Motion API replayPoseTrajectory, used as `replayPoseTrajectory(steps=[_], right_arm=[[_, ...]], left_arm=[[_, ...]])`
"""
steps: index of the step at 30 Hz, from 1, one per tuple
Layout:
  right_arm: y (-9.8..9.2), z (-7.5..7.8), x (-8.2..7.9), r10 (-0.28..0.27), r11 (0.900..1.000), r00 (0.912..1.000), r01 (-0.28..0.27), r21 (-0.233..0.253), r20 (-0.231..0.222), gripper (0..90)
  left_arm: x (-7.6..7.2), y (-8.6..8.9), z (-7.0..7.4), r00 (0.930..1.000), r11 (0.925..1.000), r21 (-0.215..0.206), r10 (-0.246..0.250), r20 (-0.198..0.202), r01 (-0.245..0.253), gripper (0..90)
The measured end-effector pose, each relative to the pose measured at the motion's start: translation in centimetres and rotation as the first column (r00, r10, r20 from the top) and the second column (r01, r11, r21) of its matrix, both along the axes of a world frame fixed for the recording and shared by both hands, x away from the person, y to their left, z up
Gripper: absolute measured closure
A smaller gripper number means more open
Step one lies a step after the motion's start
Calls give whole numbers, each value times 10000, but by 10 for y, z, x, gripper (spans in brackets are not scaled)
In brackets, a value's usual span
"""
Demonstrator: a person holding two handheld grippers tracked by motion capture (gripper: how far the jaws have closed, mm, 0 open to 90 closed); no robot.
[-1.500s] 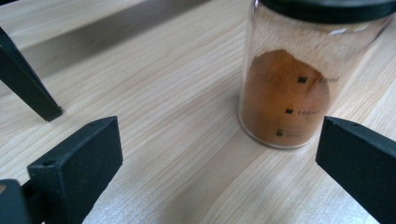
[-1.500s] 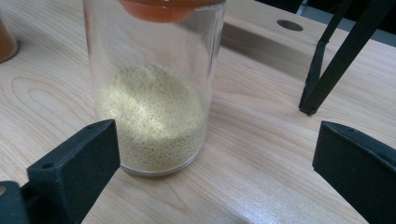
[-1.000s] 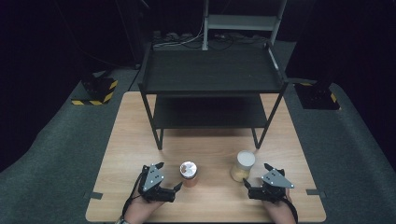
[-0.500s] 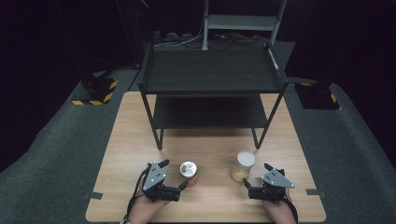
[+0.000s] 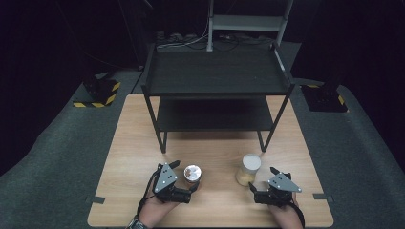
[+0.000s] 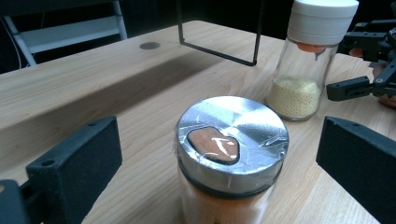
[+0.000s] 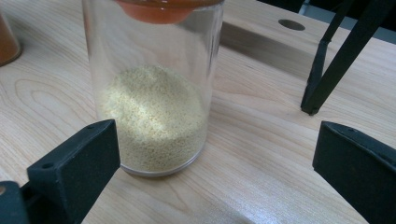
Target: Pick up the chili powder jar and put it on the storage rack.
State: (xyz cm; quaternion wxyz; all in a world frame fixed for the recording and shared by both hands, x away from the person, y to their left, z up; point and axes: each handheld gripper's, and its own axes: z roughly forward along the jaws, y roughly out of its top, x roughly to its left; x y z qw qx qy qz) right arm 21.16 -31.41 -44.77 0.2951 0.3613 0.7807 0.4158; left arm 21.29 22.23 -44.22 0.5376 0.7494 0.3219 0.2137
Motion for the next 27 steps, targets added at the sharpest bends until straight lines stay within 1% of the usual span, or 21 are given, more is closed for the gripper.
replayPoseTrajectory(steps=[2,4,6,8,9,10,11,13,17,18,19,25,27], right_arm=[[-1,0,0,8,10000,10000,-8,35,11,1],[-1,0,0,22,10000,10000,-22,42,10,1],[-1,0,0,19,10000,10000,-19,48,-16,1],[-1,0,1,21,10000,10000,-21,55,-16,1],[-1,0,1,22,10000,10000,-22,62,-13,1],[-1,0,1,22,10000,10000,-22,62,-13,1],[-1,0,1,15,10000,10000,-15,72,-28,1],[-1,0,1,13,10000,10000,-13,74,-35,1],[-1,0,0,-8,10000,10000,8,71,-28,1],[-1,0,0,-8,10000,10000,8,71,-28,1],[-1,0,0,8,10000,10000,-8,50,-6,1],[-1,0,1,25,10000,10000,-25,50,-44,1],[-1,0,1,24,10000,10000,-24,65,-34,1]], left_arm=[[1,-1,-1,10000,10000,66,-25,-16,25,11],[3,-1,-4,9999,10000,-18,-97,-42,97,48],[4,0,-6,9999,9999,-67,-147,6,147,60],[6,3,-8,9996,9995,-148,-297,3,297,102],[9,5,-10,9992,9989,-237,-395,-59,393,134],[9,5,-10,9992,9989,-237,-395,-59,393,152],[10,5,-11,9987,9985,-175,-514,16,514,160],[10,5,-11,9985,9984,-110,-552,54,553,180],[10,4,-13,9984,9982,-179,-569,42,569,201],[11,4,-13,9985,9983,-227,-546,5,546,201],[13,5,-13,9988,9981,-369,-491,-50,488,211],[14,4,-11,9985,9980,-324,-542,71,544,265],[15,3,-11,9977,9976,-203,-661,135,664,280]])
